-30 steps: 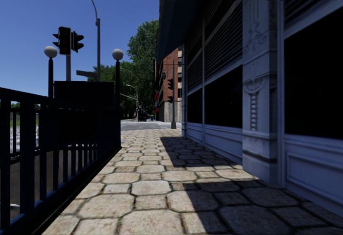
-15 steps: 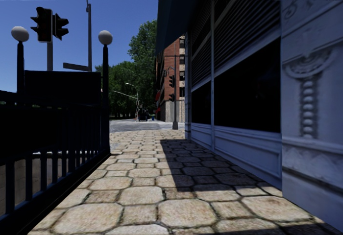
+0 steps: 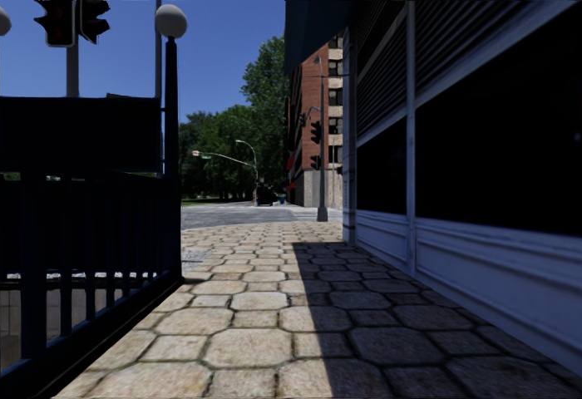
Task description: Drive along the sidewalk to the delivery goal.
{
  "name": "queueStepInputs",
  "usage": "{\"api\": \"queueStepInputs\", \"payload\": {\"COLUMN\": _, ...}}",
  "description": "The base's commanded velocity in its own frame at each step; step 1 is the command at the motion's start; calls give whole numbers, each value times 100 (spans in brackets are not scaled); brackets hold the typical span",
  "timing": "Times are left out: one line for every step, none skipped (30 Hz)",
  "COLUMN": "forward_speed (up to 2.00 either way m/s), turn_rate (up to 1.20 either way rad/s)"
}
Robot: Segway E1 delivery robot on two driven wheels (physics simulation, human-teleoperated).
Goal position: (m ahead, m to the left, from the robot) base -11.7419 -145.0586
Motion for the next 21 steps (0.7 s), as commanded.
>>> {"api": "queueStepInputs", "payload": {"forward_speed": 200, "turn_rate": 33}}
{"api": "queueStepInputs", "payload": {"forward_speed": 200, "turn_rate": 33}}
{"api": "queueStepInputs", "payload": {"forward_speed": 200, "turn_rate": 33}}
{"api": "queueStepInputs", "payload": {"forward_speed": 200, "turn_rate": 33}}
{"api": "queueStepInputs", "payload": {"forward_speed": 200, "turn_rate": 33}}
{"api": "queueStepInputs", "payload": {"forward_speed": 200, "turn_rate": 33}}
{"api": "queueStepInputs", "payload": {"forward_speed": 200, "turn_rate": 33}}
{"api": "queueStepInputs", "payload": {"forward_speed": 200, "turn_rate": 33}}
{"api": "queueStepInputs", "payload": {"forward_speed": 200, "turn_rate": 33}}
{"api": "queueStepInputs", "payload": {"forward_speed": 200, "turn_rate": 26}}
{"api": "queueStepInputs", "payload": {"forward_speed": 200, "turn_rate": 14}}
{"api": "queueStepInputs", "payload": {"forward_speed": 200, "turn_rate": 14}}
{"api": "queueStepInputs", "payload": {"forward_speed": 200, "turn_rate": 2}}
{"api": "queueStepInputs", "payload": {"forward_speed": 200, "turn_rate": 0}}
{"api": "queueStepInputs", "payload": {"forward_speed": 200, "turn_rate": 0}}
{"api": "queueStepInputs", "payload": {"forward_speed": 200, "turn_rate": 0}}
{"api": "queueStepInputs", "payload": {"forward_speed": 200, "turn_rate": 0}}
{"api": "queueStepInputs", "payload": {"forward_speed": 200, "turn_rate": 0}}
{"api": "queueStepInputs", "payload": {"forward_speed": 200, "turn_rate": 0}}
{"api": "queueStepInputs", "payload": {"forward_speed": 200, "turn_rate": 0}}
{"api": "queueStepInputs", "payload": {"forward_speed": 200, "turn_rate": 0}}
